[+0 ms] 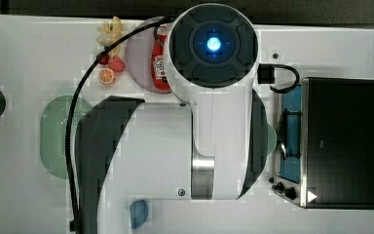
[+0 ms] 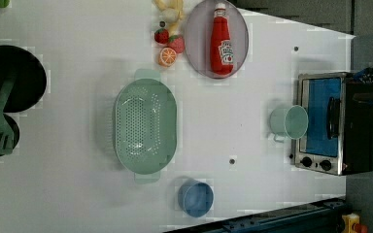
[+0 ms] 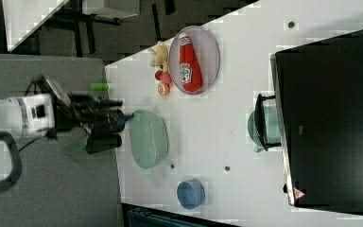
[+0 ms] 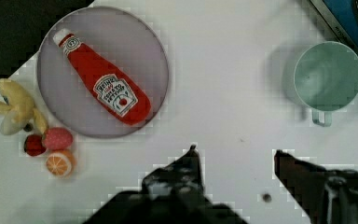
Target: Drag strainer left to right.
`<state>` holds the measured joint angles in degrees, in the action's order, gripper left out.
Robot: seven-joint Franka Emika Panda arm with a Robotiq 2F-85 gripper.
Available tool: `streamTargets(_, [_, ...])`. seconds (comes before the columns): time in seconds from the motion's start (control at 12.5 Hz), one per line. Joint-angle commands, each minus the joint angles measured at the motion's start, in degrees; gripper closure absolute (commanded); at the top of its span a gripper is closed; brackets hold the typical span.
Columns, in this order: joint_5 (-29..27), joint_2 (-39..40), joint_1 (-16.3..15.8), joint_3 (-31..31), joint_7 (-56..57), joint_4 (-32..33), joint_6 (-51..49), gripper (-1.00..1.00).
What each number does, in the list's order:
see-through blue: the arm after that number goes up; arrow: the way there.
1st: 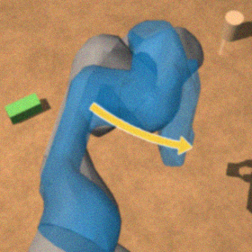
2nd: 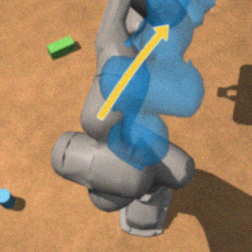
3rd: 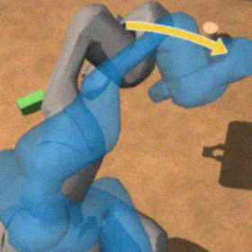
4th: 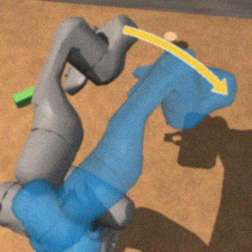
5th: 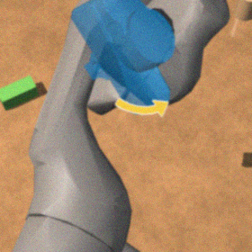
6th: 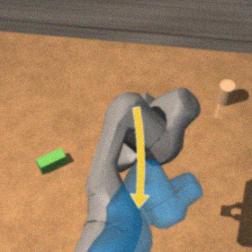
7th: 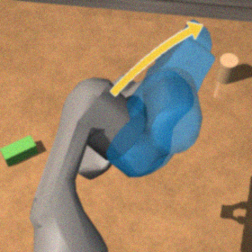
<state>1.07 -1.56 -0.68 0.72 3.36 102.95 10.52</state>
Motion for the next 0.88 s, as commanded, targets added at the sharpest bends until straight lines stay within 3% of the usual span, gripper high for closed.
streamTargets(0.08, [1.38,-23.28,0.64,2.88,-7.37,11.07,-10.82,-0.59])
streamTargets(0.24, [1.36,-23.26,0.63,2.92,-7.37,11.13,-10.75,-0.99])
streamTargets(0.64, [-1.22,-19.63,-1.58,-4.23,-11.01,12.23,-7.59,-1.0])
streamTargets(0.88, [-1.32,-14.18,-1.98,-13.32,-25.04,13.07,-2.14,-1.0])
